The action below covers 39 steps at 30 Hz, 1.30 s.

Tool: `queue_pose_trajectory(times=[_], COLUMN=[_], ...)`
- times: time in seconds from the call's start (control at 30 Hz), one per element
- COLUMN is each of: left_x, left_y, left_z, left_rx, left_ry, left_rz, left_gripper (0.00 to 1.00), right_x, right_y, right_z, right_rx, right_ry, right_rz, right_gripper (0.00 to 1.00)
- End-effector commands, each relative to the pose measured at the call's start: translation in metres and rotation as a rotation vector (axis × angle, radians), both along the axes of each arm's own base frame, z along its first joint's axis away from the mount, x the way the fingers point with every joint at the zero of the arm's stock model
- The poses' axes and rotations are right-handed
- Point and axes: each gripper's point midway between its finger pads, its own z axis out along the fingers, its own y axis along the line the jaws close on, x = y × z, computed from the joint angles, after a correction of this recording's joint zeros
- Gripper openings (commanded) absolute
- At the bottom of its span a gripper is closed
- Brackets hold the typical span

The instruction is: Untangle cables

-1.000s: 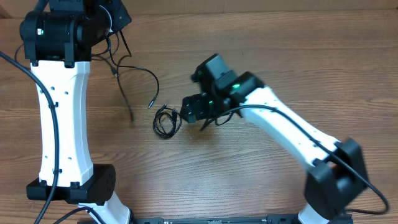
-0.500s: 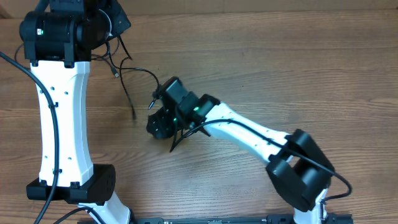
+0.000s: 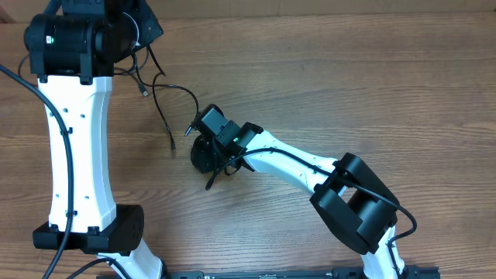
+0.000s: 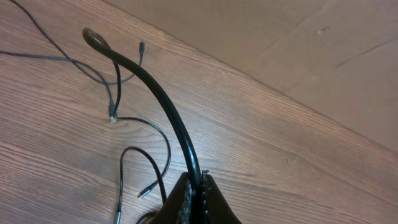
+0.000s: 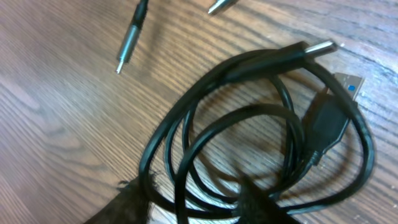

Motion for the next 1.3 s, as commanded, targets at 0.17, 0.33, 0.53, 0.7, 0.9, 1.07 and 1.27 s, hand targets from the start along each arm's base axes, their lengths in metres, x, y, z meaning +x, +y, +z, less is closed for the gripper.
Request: queue_pose_trajectory(times=[0.17,0.33,0.53,0.7,0.9,1.07,1.27], left_x=[-0.009,-0.009,-0.012,-0.016,-0.017,-0.017,-0.018], left_y=[0.003,0.001,0.001,0.001,0.001,-0.003,-0.019], left_z=[0.013,0.013,0.009,0.005,0.005,0.005,0.005], left_rx=[0.016,0.01,0.012,0.014,0.013,-0.002,-0.063], left_ry=[-0.026,-0.025,-0.005,0.017,0.02,0.021,0.022], left_rz=[-0.008,-0.014,-0.016,-0.016,-0.016,-0.031,-0.109], left_gripper=[0.04,0.04,0.04,0.04,0.04,0.04,0.04], right_x=[0.004,0.004,0.012,0.041,0.062,0.063,0.066], right_y=[-0.001,-0.004,-0.024,-0.083,-0.168,-0.222,-0.272], right_z=[-0.004,-0.008,0.006,0.051,0.118,0.158,0.162], right_rx=[-0.016,-0.035,-0.076,-0.174,-0.257,-0.238,-0.321], right_ry=[-0.02,-0.02,0.008,-0.046,-0.159,-0.174,-0.172], right_rz=[-0.013,-0.019,-0.075,-0.265,-0.451,-0.566,-0.662], right_gripper=[0.49,0.14,0.04,0.04,0.04,0.04,0.04])
